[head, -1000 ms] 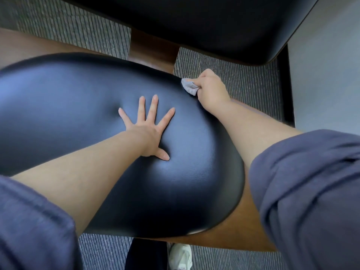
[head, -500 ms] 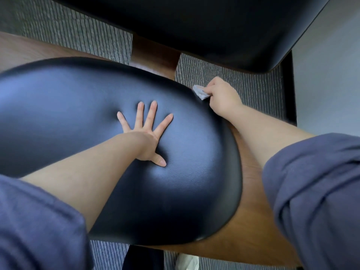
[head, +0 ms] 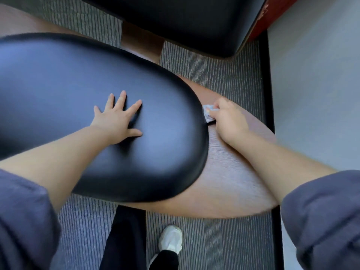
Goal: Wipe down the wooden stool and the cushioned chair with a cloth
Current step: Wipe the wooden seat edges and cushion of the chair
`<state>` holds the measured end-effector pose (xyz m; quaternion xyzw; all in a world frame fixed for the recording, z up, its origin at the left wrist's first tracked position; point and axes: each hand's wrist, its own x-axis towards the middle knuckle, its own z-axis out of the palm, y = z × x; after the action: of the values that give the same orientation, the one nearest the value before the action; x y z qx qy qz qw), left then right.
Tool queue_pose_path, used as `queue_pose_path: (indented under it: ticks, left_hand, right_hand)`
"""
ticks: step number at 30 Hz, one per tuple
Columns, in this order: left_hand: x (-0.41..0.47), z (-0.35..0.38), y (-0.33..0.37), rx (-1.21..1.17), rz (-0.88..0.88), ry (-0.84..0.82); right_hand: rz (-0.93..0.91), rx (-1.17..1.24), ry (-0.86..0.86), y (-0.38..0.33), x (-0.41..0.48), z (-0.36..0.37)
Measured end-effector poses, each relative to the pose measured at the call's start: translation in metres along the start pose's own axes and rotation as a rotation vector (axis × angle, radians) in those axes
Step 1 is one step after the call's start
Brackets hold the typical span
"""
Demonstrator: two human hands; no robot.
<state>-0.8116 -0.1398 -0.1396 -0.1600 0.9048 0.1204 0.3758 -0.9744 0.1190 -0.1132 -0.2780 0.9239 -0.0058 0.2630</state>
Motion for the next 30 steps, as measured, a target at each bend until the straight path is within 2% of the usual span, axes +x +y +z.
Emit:
queue_pose_path:
  ticks: [4,11,16,23,30]
  left_hand:
    - [-0.048,0.035,0.0,0.003,-0.037,0.023]
    - [-0.117,0.083,0.014,-0.053,-0.089,0.038]
    - [-0.145,0.095,0.01,-0.092,-0.057,0.002]
    - [-0.146,0.097,-0.001,-0.101,-0.026,-0.056]
    - [-0.146,0.103,0.003,-0.145,-0.033,-0.004]
  right_hand:
    - [-0.093,-0.183,0.007,0.0,-0.052,0.005]
    - [-0.016,-0.183,-0.039,-0.036,-0.149,0.027]
    - [-0.104,-0.125,-0.046,-0.074,-0.209,0.06]
    - [-0.067,-0.08,-0.026,-0.121,-0.223,0.098]
    - [-0.238,-0.038,0.015,-0.149,-0.228,0.122]
